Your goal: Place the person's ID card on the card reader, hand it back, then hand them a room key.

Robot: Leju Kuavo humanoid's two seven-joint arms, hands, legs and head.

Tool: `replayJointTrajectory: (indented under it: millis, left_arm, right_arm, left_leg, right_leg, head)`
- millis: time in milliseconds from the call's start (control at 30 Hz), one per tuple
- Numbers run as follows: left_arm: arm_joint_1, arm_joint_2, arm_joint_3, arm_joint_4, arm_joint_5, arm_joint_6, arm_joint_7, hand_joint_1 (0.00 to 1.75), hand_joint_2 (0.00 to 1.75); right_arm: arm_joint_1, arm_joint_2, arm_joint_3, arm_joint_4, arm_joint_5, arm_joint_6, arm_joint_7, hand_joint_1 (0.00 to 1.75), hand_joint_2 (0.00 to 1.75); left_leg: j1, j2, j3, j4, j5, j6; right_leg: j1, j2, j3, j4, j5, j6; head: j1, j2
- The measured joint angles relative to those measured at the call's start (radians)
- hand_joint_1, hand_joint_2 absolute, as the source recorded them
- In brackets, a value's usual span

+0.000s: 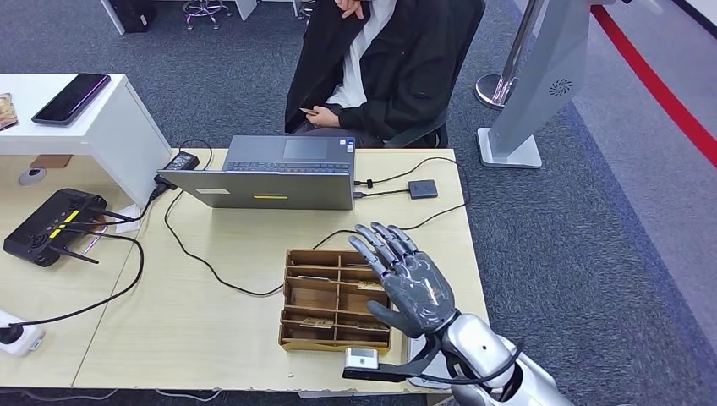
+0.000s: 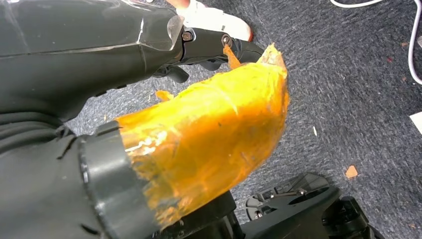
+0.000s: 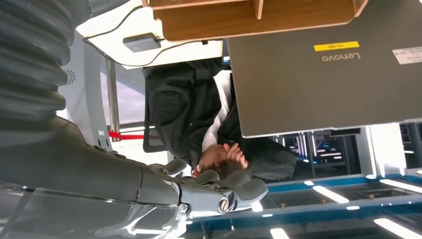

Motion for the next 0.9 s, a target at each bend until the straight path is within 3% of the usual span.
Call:
replayJointTrajectory:
  millis: [900]
  left_arm:
    - [-0.004,-0.004,-0.016,0.0,-0.021,-0.005,0.013,0.0,0.0]
  right_arm:
    - [-0.024,0.0,0.008,0.13,-0.051,0.039,0.027,0.04,1.75]
  left_leg:
    - [0.0,0.0,0.0,0.0,0.0,0.0]
  right_leg:
    - [0.0,0.0,0.0,0.0,0.0,0.0]
  head:
    - [0.0,0.0]
